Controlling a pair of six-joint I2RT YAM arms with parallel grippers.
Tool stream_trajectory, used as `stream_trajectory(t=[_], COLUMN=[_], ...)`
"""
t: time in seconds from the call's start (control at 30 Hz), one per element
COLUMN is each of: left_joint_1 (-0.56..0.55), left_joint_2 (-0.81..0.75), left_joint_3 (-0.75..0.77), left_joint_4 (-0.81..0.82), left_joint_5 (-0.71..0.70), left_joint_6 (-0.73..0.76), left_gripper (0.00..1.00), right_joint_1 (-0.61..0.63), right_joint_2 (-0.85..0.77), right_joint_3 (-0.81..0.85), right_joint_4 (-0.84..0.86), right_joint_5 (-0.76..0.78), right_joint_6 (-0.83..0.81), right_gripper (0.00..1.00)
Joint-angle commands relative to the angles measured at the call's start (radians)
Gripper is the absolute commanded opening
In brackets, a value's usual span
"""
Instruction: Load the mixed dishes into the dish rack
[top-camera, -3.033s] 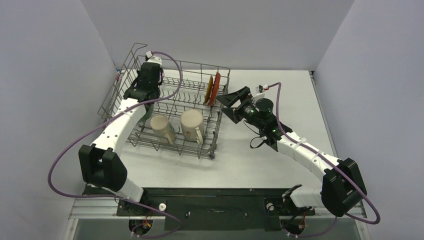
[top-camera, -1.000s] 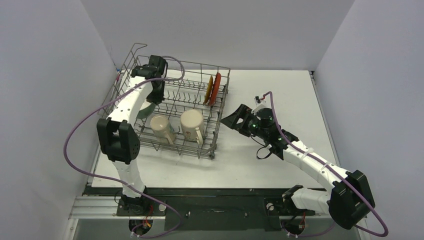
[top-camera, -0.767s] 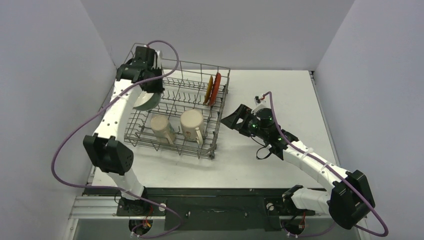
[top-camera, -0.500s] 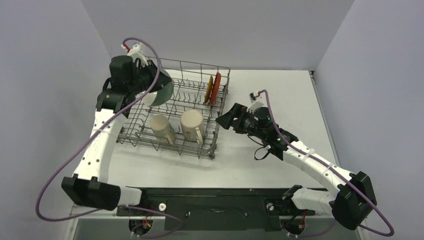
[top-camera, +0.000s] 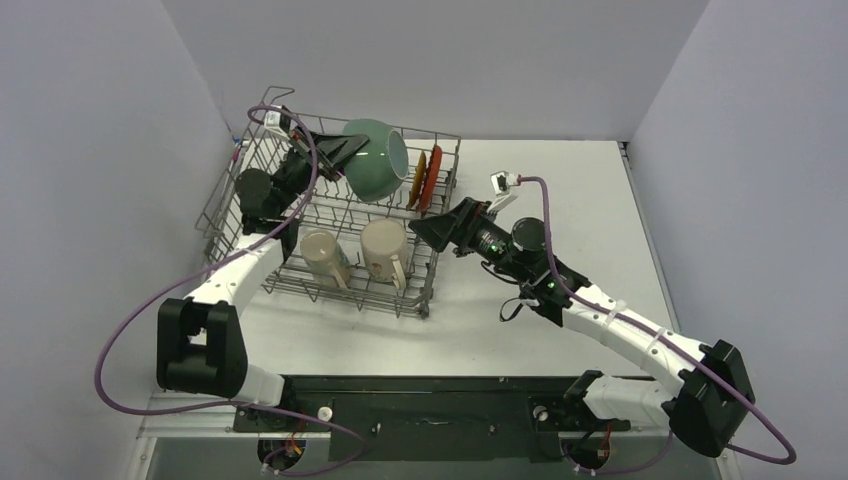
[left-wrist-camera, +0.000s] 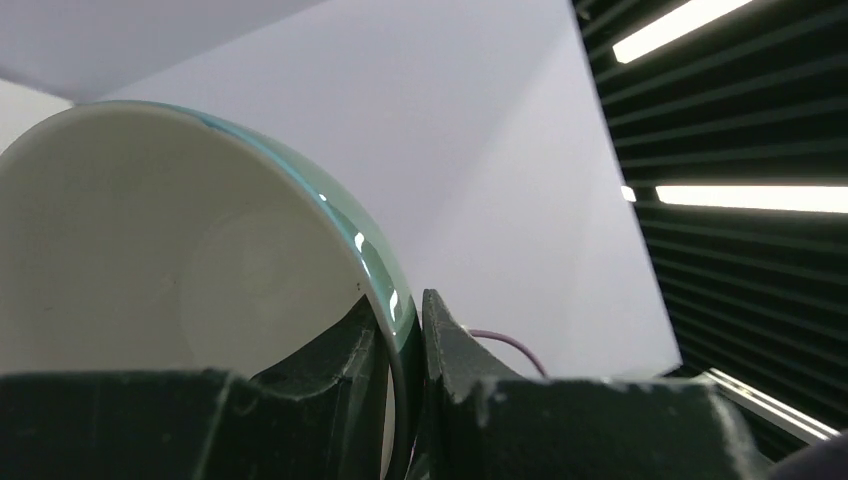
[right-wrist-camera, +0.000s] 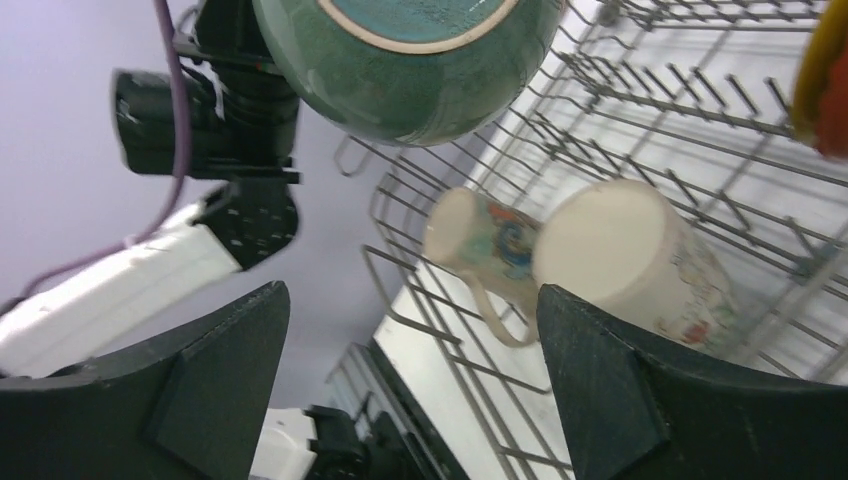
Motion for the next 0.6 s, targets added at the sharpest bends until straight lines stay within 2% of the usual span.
stream_trajectory(t=[0.0,0.13,0.23,0.3,0.37,0.47,0.5,0.57], left_joint_1=[-0.008,-0.015,-0.022,-0.019,-0.012,-0.01,-0.006,0.01], left_joint_2=[-0.029,-0.044,-0.066,-0.08,-0.123,-0.225,-0.254,-0.275], left_joint_3=[0.026,-0.006,-0.03,-0.031,-0.023,-0.022,-0.019,-0.016], left_joint_4=[0.686,0.754,0.769,0.76,0.657,0.362,0.305,0.174], left_joint_5=[-0.023,-0.029,-0.02,0.023,0.089,0.155,0.159,0.153], left_joint_6=[-0.338,-0.372,-0.378,-0.344,-0.237,-0.035,0.052,0.123], left_gripper=[0.0,0.0,0.0,0.0,0.0,0.0,0.0,0.0], right_joint_1=[-0.017,-0.055,-0.077,-0.079,-0.077,-0.07,-0.07,-0.069], right_joint_2=[-0.007,0.046,0.08,0.1,0.103,0.065,0.055,0.032], right_joint_3=[-0.06,-0.073,-0.075,-0.046,-0.019,-0.022,-0.03,-0.037], right_joint_4=[0.352,0.547,0.697,0.673,0.584,0.462,0.443,0.39], right_joint_5=[-0.044,-0.058,-0.074,-0.1,-0.11,-0.075,-0.069,-0.057], right_joint_6=[0.196,0.376,0.446,0.445,0.407,0.322,0.299,0.269], right_gripper=[0.91,0.96,0.98,0.98,0.97,0.97,0.97,0.97])
